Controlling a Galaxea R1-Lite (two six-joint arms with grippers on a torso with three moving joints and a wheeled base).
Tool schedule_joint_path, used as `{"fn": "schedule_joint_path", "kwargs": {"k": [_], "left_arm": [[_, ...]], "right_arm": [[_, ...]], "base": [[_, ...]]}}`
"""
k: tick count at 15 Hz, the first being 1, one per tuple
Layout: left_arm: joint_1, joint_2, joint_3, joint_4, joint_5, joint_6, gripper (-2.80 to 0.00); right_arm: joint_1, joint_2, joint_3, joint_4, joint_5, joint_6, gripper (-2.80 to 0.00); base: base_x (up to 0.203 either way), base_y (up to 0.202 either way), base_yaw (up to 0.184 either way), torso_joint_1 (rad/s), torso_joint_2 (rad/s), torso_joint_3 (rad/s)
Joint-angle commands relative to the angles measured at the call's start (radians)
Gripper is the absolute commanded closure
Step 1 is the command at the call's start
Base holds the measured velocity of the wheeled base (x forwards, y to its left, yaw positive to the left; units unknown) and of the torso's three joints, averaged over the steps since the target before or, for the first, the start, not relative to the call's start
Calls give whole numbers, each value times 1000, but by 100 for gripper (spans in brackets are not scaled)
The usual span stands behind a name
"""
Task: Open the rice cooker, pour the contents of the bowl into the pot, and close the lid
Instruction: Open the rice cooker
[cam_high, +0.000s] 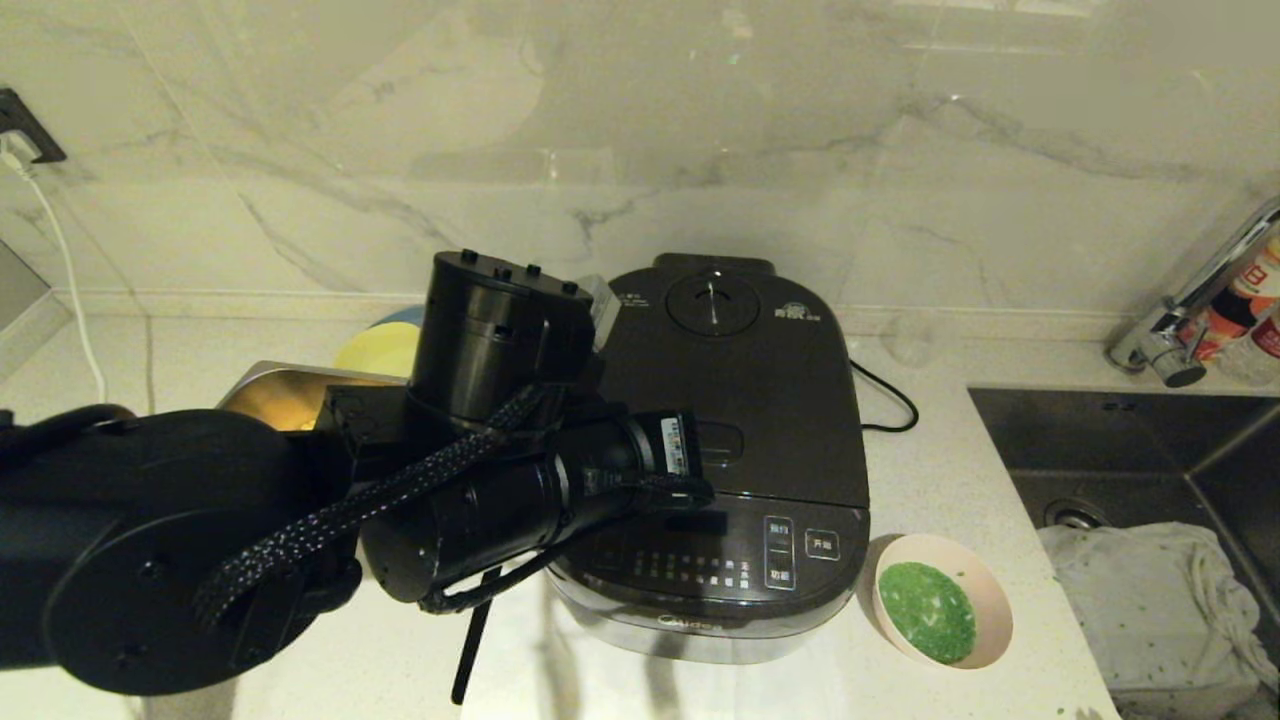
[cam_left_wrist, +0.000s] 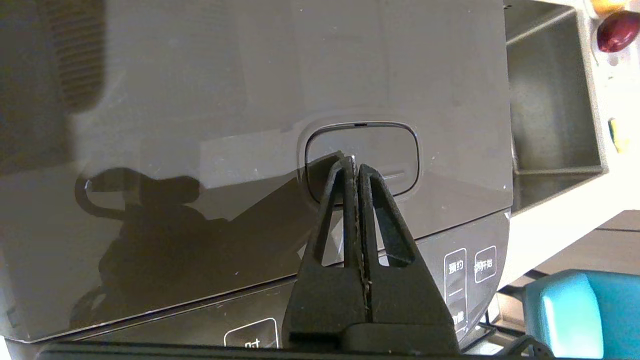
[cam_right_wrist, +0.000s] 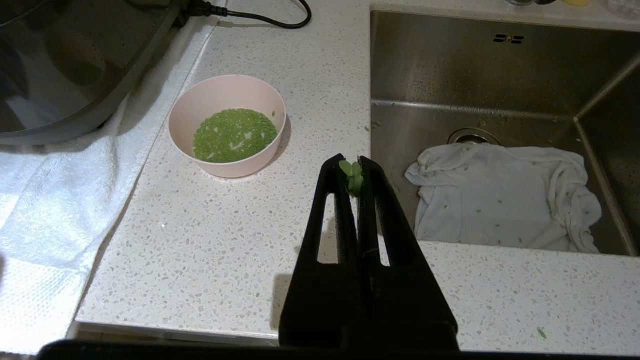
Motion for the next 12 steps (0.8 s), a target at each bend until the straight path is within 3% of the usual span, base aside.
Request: {"fn": "schedule_joint_path", "kwargs": {"k": [1, 7, 12], "left_arm": [[1, -1, 4, 0, 5, -3, 0], [1, -2, 13, -1, 3, -3, 0], [2, -88, -62, -32, 6, -4, 0]], "right_arm": [[0, 0, 0, 0, 1, 0, 0], [0, 0, 0, 0, 1, 0, 0], [0, 0, 0, 0, 1, 0, 0]], "base": [[0, 0, 0, 0, 0, 0], [0, 0, 0, 0, 0, 0], [0, 0, 0, 0, 0, 0]]}}
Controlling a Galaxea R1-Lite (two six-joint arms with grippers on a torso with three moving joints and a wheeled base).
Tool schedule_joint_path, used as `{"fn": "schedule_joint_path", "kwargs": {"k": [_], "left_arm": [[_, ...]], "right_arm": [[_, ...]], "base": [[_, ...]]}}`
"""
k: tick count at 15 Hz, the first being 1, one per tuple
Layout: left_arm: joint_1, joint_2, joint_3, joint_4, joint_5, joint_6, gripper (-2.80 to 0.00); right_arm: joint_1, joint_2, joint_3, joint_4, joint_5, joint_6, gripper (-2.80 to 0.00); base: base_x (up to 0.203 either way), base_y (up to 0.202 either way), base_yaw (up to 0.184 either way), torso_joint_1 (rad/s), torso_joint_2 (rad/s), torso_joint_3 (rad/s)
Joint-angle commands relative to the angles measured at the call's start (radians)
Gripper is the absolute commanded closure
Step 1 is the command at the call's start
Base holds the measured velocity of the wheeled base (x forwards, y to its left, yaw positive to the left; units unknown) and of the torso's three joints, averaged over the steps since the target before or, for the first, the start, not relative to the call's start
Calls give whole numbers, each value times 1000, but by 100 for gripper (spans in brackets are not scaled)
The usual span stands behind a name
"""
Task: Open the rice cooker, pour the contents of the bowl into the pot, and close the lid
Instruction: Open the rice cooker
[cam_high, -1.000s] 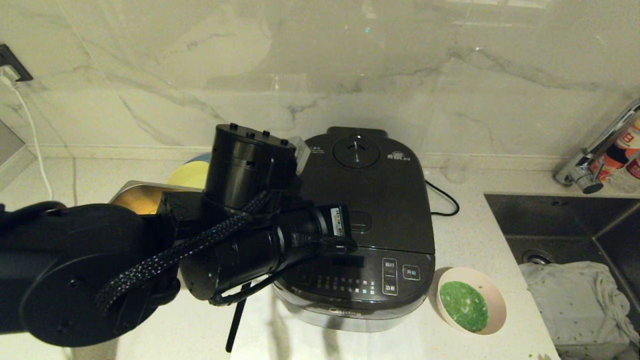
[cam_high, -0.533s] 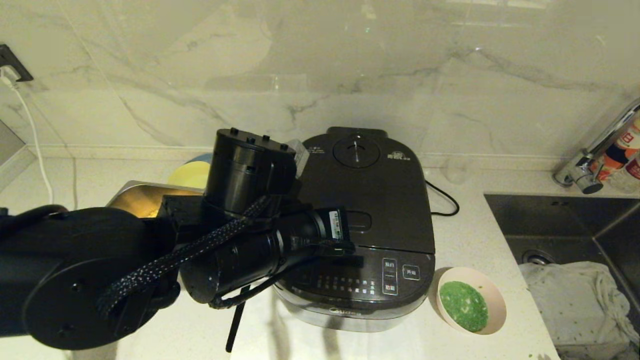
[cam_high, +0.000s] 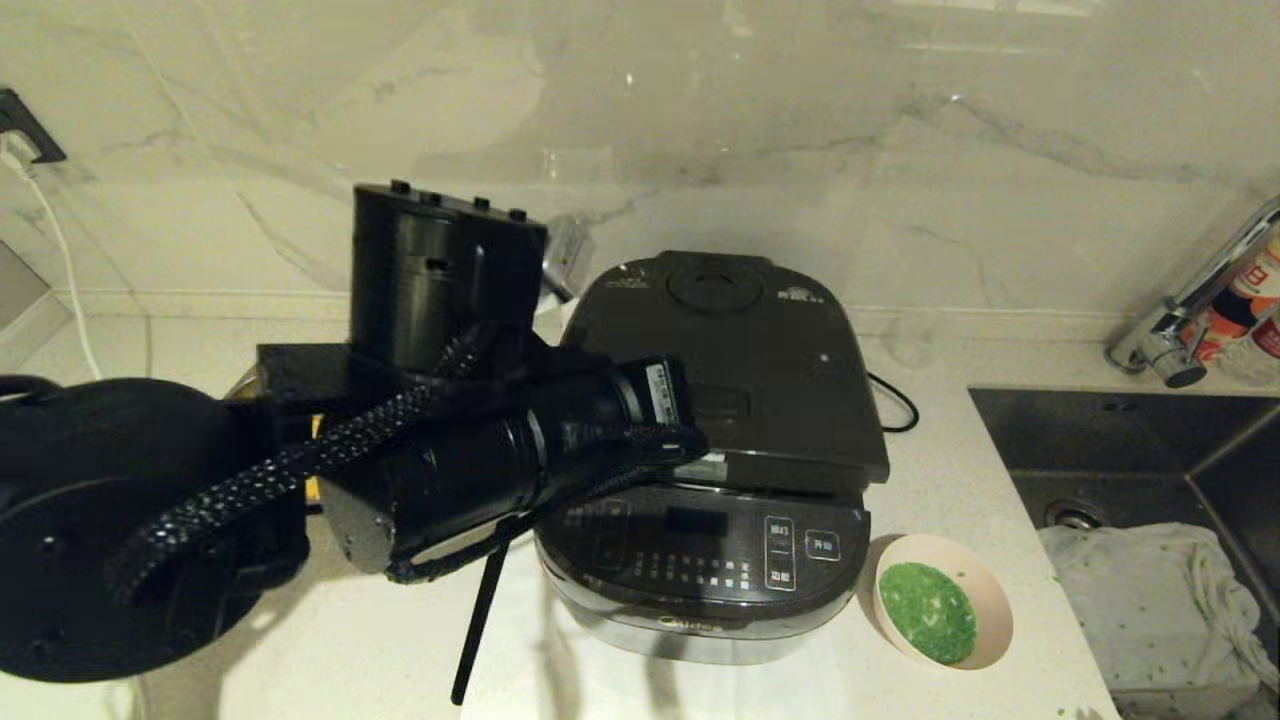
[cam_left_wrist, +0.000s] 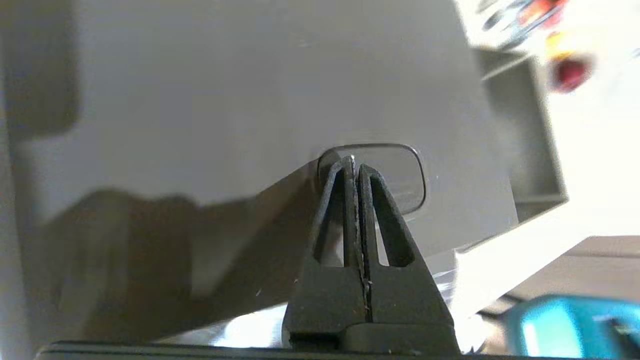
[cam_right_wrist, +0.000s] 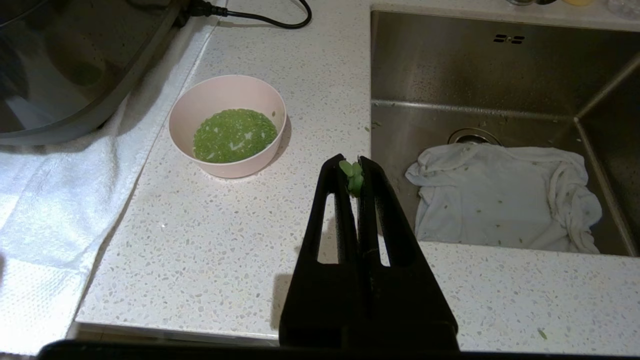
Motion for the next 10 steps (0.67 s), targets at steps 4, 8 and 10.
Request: {"fn": "schedule_joint_path", "kwargs": {"k": [4, 8, 10], "left_arm": [[0, -114, -40, -6, 2, 4, 0], [0, -255, -60, -2, 2, 37, 0], [0, -341, -70, 1, 1, 64, 0]], "right_arm": [[0, 0, 0, 0, 0, 0, 0], [0, 0, 0, 0, 0, 0, 0], [0, 0, 0, 0, 0, 0, 0]], "base": [[0, 0, 0, 0, 0, 0], [0, 0, 0, 0, 0, 0], [0, 0, 0, 0, 0, 0]]}}
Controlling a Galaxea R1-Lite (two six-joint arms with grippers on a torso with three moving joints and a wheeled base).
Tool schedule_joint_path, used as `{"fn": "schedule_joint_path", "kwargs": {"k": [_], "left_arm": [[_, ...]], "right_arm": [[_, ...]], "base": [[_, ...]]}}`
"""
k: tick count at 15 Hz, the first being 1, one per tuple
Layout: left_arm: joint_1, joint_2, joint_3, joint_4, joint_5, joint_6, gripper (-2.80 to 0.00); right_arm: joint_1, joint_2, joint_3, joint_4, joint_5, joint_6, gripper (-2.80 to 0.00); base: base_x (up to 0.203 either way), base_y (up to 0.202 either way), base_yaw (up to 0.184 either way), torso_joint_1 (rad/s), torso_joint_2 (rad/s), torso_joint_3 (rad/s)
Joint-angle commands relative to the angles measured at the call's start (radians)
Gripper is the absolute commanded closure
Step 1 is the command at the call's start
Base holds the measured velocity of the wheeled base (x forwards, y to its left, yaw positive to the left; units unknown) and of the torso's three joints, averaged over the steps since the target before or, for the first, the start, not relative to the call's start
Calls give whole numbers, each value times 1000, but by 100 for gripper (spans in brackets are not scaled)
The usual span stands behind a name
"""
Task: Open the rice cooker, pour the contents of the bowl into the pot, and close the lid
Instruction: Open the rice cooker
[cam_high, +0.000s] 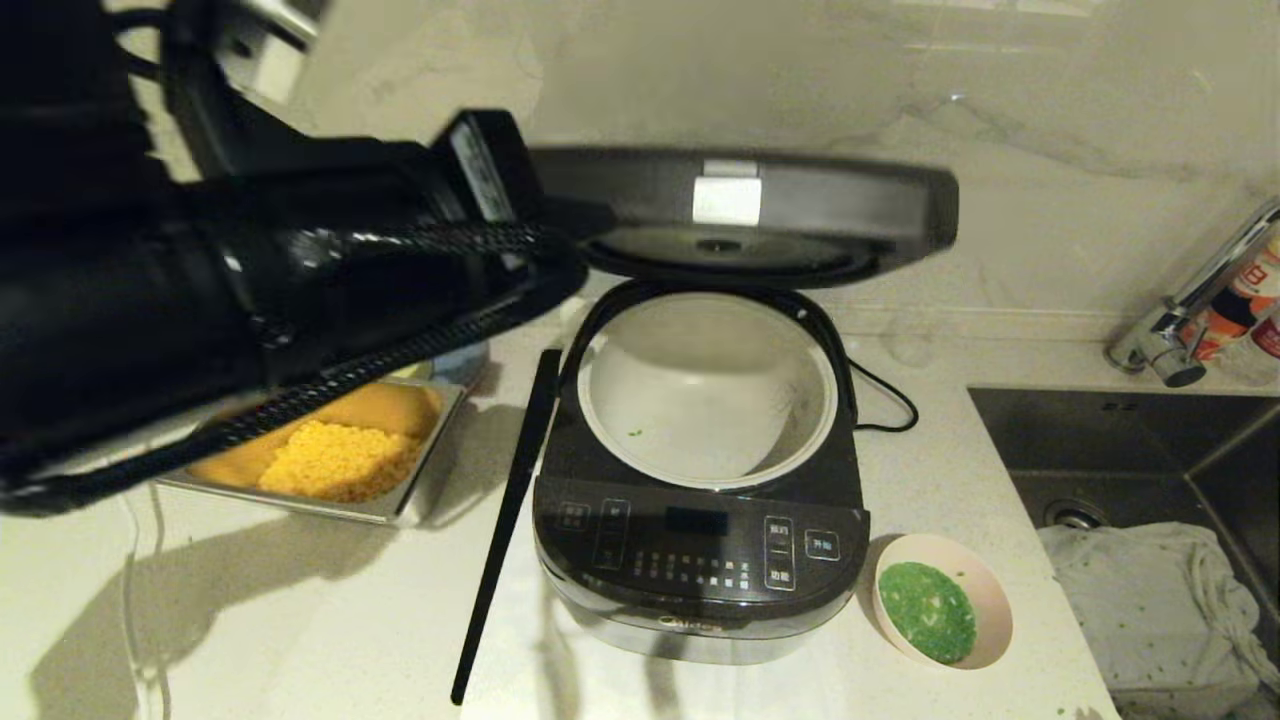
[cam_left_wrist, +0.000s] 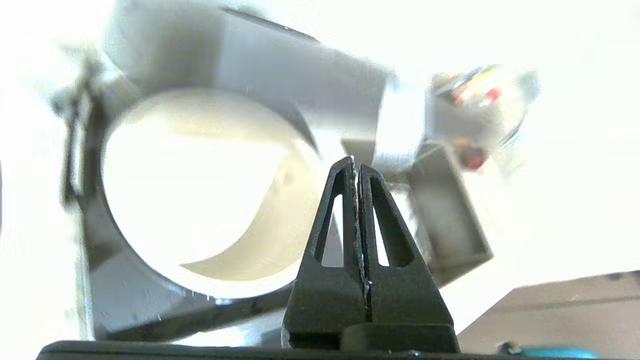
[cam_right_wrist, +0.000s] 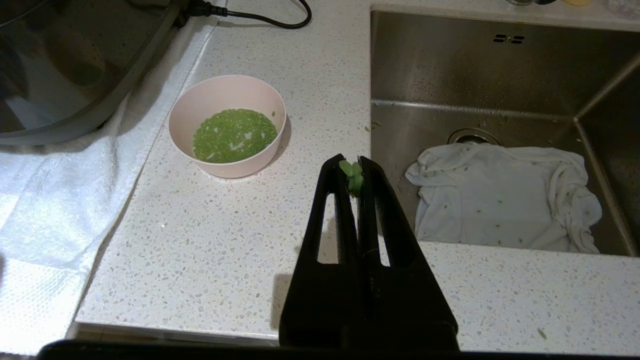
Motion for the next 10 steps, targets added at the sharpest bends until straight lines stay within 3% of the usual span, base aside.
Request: {"fn": "schedule_joint_path", "kwargs": {"k": [1, 4, 7, 10], "left_arm": [[0, -145, -10, 2, 0, 22, 0], [0, -272, 34, 29, -11, 59, 0], [-1, -346, 211, 143, -113, 101, 0], [-1, -292, 371, 132, -154, 166, 0]], "right_arm": [[0, 0, 0, 0, 0, 0, 0], [0, 0, 0, 0, 0, 0, 0], [0, 0, 0, 0, 0, 0, 0], [0, 0, 0, 0, 0, 0, 0]], "base": [[0, 0, 0, 0, 0, 0], [0, 0, 0, 0, 0, 0], [0, 0, 0, 0, 0, 0], [0, 0, 0, 0, 0, 0]]}}
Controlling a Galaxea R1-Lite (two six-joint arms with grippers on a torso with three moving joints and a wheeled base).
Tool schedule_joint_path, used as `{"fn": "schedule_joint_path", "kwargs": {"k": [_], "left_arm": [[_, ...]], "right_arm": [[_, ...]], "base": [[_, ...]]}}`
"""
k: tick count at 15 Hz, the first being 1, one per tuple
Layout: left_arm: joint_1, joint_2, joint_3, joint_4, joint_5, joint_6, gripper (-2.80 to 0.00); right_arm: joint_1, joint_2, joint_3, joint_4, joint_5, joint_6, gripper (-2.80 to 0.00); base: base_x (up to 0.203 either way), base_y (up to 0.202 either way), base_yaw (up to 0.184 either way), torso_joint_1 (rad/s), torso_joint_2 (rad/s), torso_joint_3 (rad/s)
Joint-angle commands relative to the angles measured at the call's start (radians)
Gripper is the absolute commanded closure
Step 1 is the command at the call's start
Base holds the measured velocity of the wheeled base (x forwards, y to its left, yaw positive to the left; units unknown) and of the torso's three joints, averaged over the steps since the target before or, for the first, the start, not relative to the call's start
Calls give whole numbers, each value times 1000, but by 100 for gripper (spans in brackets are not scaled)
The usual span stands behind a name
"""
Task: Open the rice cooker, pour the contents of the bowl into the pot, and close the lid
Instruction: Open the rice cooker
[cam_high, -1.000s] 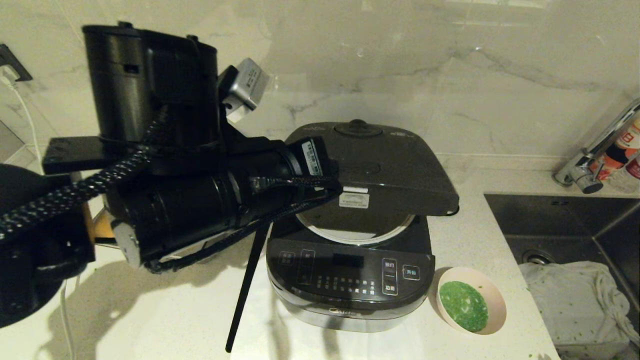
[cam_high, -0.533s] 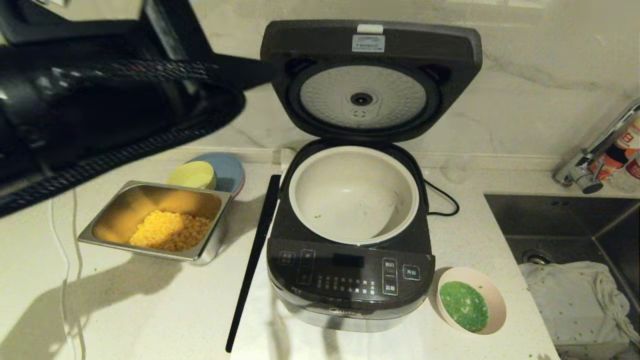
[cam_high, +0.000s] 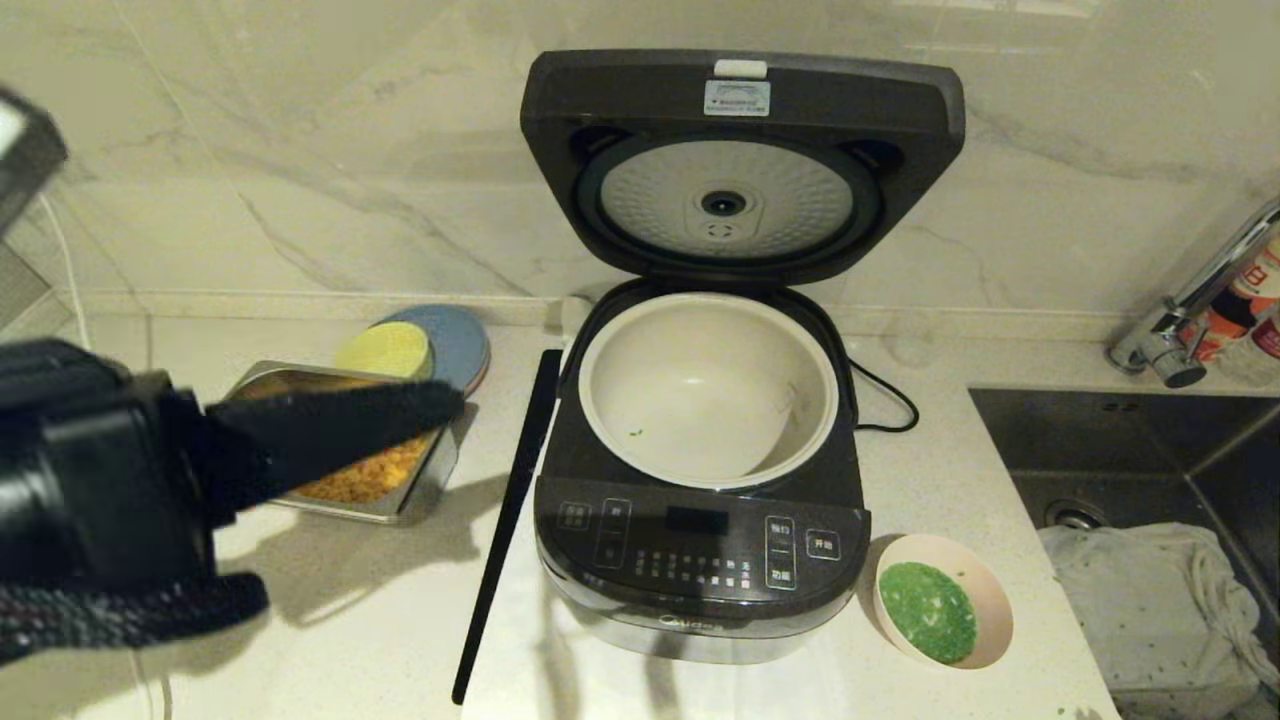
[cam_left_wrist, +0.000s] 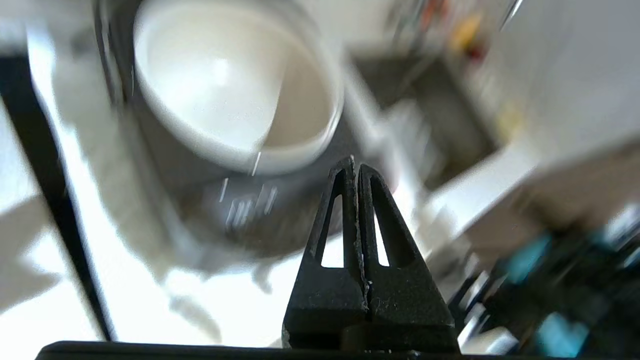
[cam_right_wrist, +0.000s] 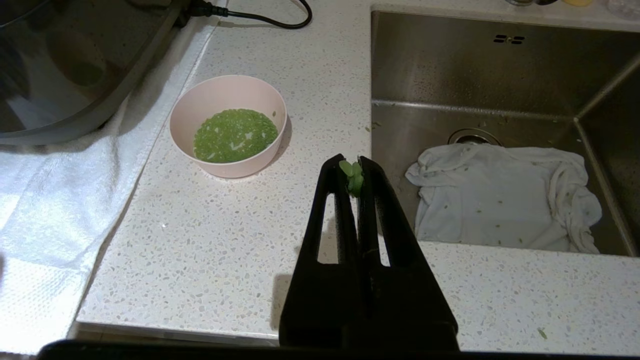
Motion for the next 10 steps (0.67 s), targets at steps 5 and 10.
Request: {"fn": "schedule_joint_path", "kwargs": {"k": [5, 10], "left_arm": [[1, 322, 66, -388, 111, 24, 0], [1, 555, -125, -624, 252, 87, 0]], "right_arm": [[0, 0, 0, 0, 0, 0, 0], [0, 1, 0, 0, 0, 0, 0]], "base": [[0, 0, 0, 0, 0, 0], [0, 0, 0, 0, 0, 0]]}}
